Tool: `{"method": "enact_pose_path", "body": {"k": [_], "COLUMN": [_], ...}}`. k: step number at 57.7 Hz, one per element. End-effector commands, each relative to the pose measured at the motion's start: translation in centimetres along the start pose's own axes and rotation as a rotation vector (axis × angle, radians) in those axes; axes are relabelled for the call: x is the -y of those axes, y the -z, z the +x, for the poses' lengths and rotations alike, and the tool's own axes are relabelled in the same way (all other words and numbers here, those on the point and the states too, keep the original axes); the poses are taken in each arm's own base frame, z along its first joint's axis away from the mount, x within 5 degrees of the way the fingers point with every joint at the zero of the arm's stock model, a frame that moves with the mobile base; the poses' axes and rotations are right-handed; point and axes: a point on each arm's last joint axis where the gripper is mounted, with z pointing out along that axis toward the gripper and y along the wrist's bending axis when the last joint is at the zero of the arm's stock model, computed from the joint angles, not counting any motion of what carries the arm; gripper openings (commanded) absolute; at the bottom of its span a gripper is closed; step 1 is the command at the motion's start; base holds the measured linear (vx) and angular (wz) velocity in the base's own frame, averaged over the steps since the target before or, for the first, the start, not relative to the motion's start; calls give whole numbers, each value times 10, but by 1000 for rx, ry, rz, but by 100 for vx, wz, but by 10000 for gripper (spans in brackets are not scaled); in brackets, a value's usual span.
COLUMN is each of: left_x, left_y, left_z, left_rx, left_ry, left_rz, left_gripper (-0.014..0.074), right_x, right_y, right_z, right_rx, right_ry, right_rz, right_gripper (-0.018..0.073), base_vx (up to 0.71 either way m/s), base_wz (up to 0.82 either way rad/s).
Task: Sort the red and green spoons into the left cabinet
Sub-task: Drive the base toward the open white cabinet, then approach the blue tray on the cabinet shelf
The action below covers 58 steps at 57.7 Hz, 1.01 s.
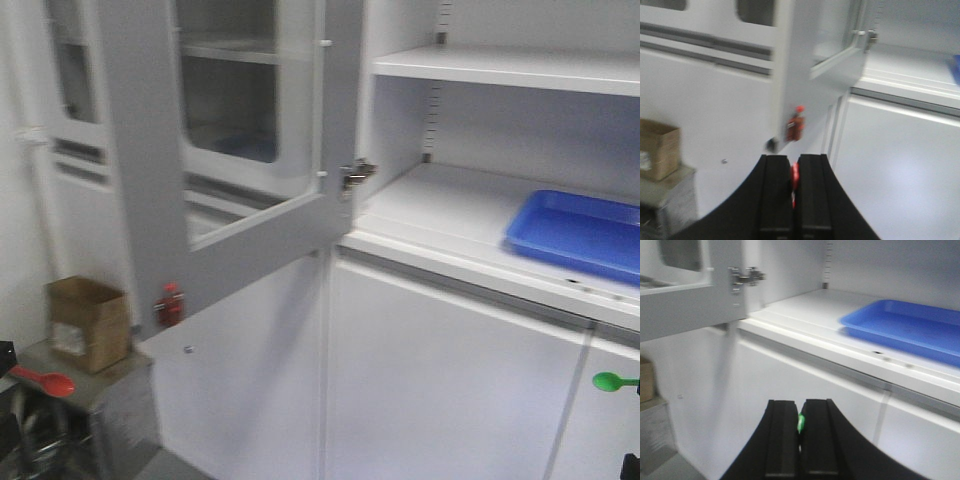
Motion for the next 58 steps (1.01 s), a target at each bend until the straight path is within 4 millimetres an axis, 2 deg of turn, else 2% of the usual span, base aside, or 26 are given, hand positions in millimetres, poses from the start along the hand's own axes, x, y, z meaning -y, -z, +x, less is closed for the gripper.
{"method": "enact_pose_path", "body": {"k": [1,30,58], "left_x": [4,4,4], "left_y": [3,3,3], "left_z": [-18,-18,-18], "left_rx": [119,119,119], "left_ry": [4,4,4], "left_rz": [29,29,29], "left_gripper": [-6,-6,-6], "right_x": [-1,-1,-1], "right_y": [1,1,1], "right_z": [-20,-20,-20], "right_rx": [121,121,121], "right_ry": [6,6,6], "right_rz": [-10,-10,-10], "right_gripper": [-3,-3,-3], "base_vx": [17,14,15], "base_wz": [-64,-50,-24]}}
